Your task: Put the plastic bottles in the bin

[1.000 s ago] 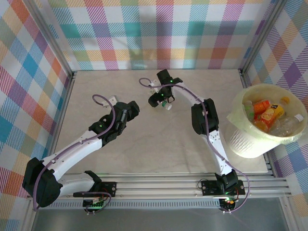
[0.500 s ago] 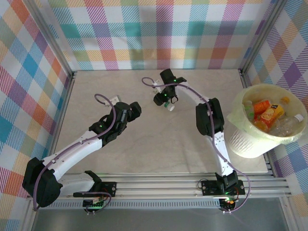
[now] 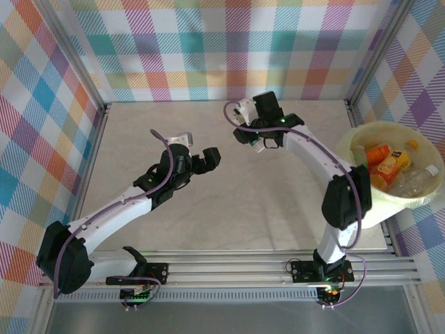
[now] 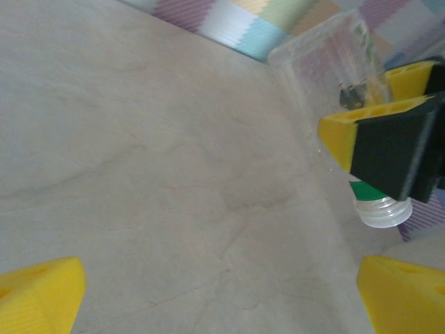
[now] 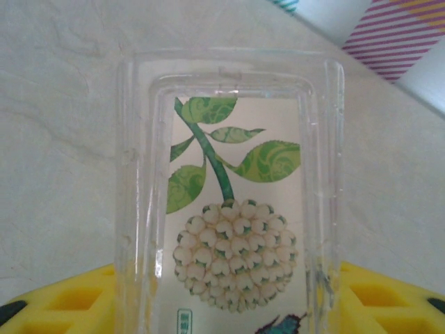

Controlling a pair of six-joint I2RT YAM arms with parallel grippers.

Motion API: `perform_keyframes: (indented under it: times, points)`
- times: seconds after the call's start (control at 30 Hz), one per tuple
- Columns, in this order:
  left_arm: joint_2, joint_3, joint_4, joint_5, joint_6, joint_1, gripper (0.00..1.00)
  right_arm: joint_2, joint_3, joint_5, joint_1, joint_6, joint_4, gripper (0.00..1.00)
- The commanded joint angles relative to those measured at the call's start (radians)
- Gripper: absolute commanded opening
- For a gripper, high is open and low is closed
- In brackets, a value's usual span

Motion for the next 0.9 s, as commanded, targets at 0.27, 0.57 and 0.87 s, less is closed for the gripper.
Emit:
perform_keyframes:
  times: [0.27,0.57,0.87]
  points:
    - [0.126,0.134,0.16,0.193,0.044,-0.035,1.0,-0.36,-0.132,0.137,-0.001,0.063,0.038,0.37]
    - [0.2,0.172,0.208,0.22,0.003,-0.048,1.0,-0.554,-0.154,0.355,-0.012,-0.028,0.045,0.36]
    - [0.247,0.197,0.207,0.203,-0.026,-0.052,1.0,-0.691,-0.139,0.512,-0.21,-0.021,-0.001,0.36]
